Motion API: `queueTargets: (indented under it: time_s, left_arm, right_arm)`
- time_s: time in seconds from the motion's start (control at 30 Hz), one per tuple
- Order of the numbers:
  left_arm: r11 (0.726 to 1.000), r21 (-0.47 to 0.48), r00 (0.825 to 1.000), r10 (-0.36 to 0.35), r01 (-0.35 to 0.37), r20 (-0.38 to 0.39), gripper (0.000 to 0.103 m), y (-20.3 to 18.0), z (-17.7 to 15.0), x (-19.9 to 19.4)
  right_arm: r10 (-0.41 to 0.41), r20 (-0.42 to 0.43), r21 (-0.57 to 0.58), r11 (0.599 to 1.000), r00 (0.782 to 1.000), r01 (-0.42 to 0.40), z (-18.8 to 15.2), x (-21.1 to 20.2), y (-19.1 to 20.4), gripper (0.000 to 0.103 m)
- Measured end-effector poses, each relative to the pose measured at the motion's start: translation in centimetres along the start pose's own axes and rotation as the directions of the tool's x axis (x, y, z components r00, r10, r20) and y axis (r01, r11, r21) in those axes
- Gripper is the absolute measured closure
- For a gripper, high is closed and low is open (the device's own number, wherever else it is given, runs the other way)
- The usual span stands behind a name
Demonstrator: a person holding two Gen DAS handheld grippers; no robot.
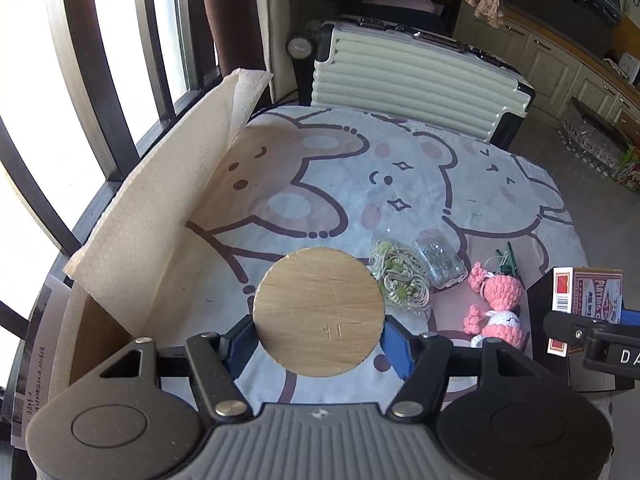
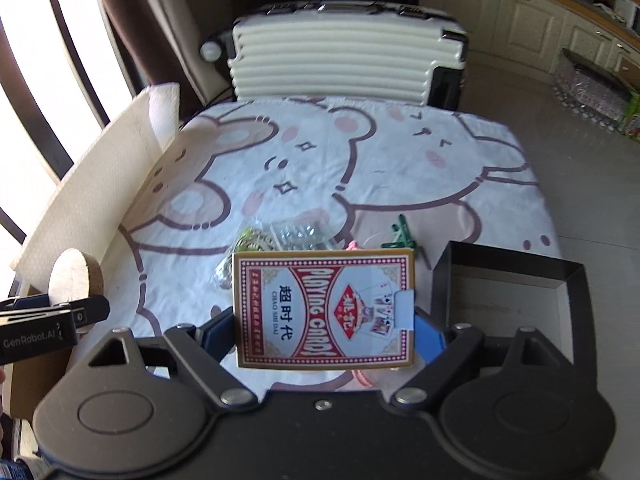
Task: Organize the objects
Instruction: 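Lift the coaster and card box and carry both toward the black box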
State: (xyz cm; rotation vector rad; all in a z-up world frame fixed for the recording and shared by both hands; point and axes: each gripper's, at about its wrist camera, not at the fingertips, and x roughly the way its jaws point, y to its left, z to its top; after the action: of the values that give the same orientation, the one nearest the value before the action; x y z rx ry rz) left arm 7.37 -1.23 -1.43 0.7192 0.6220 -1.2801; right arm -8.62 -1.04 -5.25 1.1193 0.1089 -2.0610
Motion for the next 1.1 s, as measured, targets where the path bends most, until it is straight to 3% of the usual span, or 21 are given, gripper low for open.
queueTargets:
  time_s: [0.27, 0.6, 1.1]
  left_arm:
    - [0.999, 0.036, 0.997, 0.036, -0.039, 0.069, 0.036, -1.4, 1.0, -2.5]
    - [0.998, 0.068, 0.993, 0.007, -0.015, 0.116, 0.036, -3.3, 1.4, -2.9]
    - [0.994, 0.11, 0.994, -0.013, 0.001, 0.108, 0.036, -4.2, 1.0, -1.7]
  right_arm:
    - [-0.026, 0.062, 0.031, 0.999, 0.998, 0.025, 0.3, -2.4, -1.3, 0.014]
    - [-0.09, 0.137, 0.022, 0.996, 0.987, 0.088, 0.8, -3.5, -2.5, 0.014]
    - [-0.129, 0.142, 0.032, 0.992, 0.981, 0.126, 0.8, -2.6, -4.4, 0.014]
